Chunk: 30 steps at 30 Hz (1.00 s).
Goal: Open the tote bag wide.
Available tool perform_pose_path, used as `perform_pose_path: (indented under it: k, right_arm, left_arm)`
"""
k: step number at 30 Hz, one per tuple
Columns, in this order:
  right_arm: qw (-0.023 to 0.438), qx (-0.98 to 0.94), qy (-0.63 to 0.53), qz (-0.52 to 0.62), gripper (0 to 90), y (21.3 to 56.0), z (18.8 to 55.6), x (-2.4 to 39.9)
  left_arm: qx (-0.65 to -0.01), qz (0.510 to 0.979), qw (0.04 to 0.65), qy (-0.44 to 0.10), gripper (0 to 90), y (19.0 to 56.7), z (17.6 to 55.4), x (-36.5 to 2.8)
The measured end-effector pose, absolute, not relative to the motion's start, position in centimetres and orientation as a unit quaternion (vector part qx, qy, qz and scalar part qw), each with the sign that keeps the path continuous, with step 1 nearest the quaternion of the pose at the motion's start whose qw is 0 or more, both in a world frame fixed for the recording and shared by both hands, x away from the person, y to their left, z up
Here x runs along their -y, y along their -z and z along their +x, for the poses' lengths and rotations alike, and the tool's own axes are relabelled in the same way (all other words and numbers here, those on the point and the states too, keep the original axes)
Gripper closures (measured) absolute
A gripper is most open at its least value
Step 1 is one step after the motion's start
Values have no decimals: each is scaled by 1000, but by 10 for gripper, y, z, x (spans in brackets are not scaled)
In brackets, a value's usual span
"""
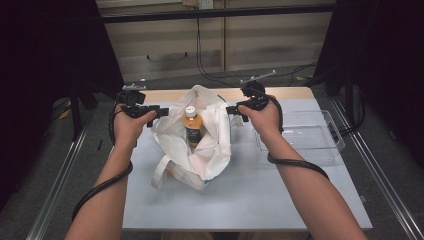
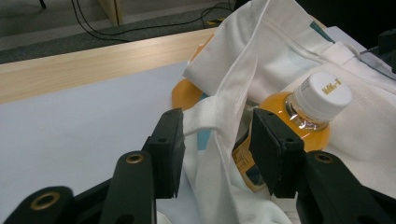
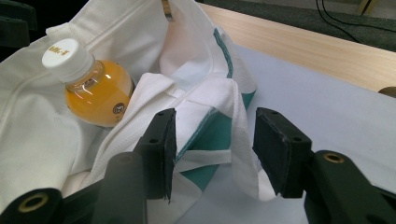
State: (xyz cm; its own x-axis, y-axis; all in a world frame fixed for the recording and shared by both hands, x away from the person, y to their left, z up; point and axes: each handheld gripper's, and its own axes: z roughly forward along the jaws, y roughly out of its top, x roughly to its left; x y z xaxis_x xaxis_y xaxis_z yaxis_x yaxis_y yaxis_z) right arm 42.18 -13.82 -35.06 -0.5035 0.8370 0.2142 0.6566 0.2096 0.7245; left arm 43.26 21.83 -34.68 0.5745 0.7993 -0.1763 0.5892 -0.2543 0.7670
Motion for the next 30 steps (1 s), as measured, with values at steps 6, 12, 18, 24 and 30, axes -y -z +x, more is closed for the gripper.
perform_pose_path:
  k: [6,12,18,24,30]
  right_arm:
    - [106,-771,-396,487,479,354,423,133]
    - [98,-771,-401,485,469,359,425,124]
    - [88,-766,-406,490,456,362,426,119]
    - [77,-759,-409,501,421,367,428,122]
    - [61,-757,-411,505,566,371,429,121]
  left_arm:
    - [-445,780,423,-124,552,350,433,-217]
    - [-443,784,417,-120,559,356,433,-216]
    - [-441,788,413,-117,585,363,434,-212]
    - [-438,793,405,-121,649,367,435,-210]
    - [-441,793,402,-123,716,369,436,-204]
